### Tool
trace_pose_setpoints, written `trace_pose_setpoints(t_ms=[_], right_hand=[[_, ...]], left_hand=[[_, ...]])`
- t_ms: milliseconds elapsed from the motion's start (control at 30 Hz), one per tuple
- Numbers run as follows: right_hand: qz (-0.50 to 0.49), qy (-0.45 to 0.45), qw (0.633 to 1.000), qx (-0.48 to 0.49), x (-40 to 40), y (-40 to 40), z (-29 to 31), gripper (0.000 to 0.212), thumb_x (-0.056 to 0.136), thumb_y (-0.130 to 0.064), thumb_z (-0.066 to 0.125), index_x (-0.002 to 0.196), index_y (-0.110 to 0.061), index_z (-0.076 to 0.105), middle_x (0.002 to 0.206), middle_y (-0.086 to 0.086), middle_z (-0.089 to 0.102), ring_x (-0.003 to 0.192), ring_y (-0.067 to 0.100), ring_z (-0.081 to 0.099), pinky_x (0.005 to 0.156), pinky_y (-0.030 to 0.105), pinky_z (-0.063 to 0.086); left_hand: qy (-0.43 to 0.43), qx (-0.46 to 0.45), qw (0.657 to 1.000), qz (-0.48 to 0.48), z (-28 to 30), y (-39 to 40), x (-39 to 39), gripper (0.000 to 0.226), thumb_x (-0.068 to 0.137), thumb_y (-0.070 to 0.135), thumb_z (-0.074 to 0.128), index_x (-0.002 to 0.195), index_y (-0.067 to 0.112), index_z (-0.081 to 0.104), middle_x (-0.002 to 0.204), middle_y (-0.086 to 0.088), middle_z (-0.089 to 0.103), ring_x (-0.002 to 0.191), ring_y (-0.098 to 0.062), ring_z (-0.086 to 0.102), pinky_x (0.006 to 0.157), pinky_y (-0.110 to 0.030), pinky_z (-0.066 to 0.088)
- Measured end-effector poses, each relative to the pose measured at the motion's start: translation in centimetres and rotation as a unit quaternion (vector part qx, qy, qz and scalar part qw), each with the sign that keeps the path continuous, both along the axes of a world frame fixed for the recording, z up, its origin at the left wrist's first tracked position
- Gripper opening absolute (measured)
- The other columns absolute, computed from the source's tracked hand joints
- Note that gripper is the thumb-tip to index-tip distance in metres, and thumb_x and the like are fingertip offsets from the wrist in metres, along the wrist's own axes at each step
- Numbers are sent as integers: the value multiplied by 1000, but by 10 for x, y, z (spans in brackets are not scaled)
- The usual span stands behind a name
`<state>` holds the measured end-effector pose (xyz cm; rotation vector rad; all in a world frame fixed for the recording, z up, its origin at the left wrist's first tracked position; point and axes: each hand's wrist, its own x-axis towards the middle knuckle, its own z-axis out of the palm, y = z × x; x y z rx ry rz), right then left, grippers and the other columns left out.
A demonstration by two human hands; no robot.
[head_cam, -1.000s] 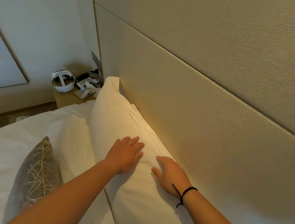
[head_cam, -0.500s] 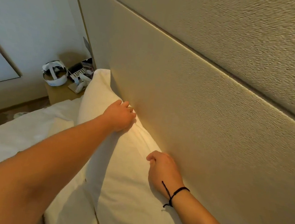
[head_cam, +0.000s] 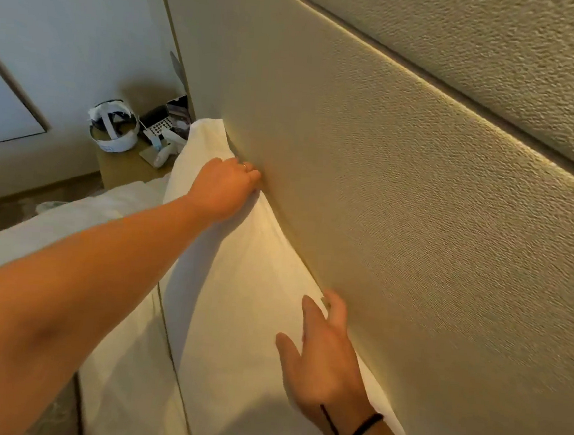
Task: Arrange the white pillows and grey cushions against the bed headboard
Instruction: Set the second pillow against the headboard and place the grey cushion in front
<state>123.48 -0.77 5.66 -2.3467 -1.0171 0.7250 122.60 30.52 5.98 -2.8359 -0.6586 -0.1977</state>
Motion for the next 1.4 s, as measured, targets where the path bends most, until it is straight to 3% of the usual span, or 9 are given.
trace_pose_setpoints(t_ms=[133,267,400,533,667,833,1067,1267,1400], right_hand=[[68,-154,985,-44,-25,-27,-4,78,85,-63,52,150,-24,29,161,4,14,137,19,37,110,33,33],[30,-259,965,-36,-28,-61,-13,78,56,-59,82,112,-7,70,102,10,71,83,31,69,71,43,57],[3,-278,956,-91,-29,-100,-12,89,71,-80,40,99,-2,74,85,14,69,64,33,67,52,41,55],[16,-164,965,-206,-32,-115,-8,82,75,-86,33,131,-27,48,127,-4,51,114,16,54,91,34,45],[-16,-122,965,-232,-35,-119,-6,37,91,-66,33,96,-30,42,101,-6,44,108,12,53,77,30,36],[-59,-233,962,-133,-35,-125,-3,25,99,-45,37,82,-28,37,84,-6,44,80,15,52,64,28,31],[-81,-290,953,47,-17,-118,17,36,79,-19,76,60,-18,46,56,-2,45,47,21,41,48,28,31],[-88,-229,966,-85,-14,-128,8,38,98,-52,40,71,-26,42,64,-9,45,57,11,41,50,27,26],[-164,-26,985,40,-16,-129,9,49,100,-51,31,60,-23,37,53,-7,42,49,8,36,49,27,28]], left_hand=[[-69,-38,994,80,-17,-18,-13,17,97,31,51,107,17,50,105,-7,60,87,-31,59,67,-40,42],[41,-68,992,-101,-27,-28,-29,21,98,30,46,112,23,60,108,-2,66,94,-23,60,83,-36,47],[192,-27,957,-217,-10,-26,-43,45,100,32,47,144,30,37,148,4,46,133,-20,45,109,-40,37],[287,49,949,-120,-4,-33,-45,41,97,27,51,138,21,48,141,-3,51,129,-23,47,107,-39,35],[177,-231,954,77,-9,-41,-36,36,91,27,50,109,1,68,118,-16,65,106,-26,53,96,-31,33],[225,94,970,-7,3,-44,-45,37,99,35,34,97,21,68,89,2,66,77,-21,58,81,-34,44],[186,111,976,13,25,-10,-59,23,95,38,53,112,24,63,99,2,67,90,-22,65,78,-35,55],[91,-5,996,-8,4,-48,-56,29,100,34,36,113,27,61,99,-2,66,90,-26,62,77,-37,49],[154,-150,971,-107,5,-80,-40,38,101,47,24,122,41,55,123,5,65,112,-22,55,90,-43,35]])
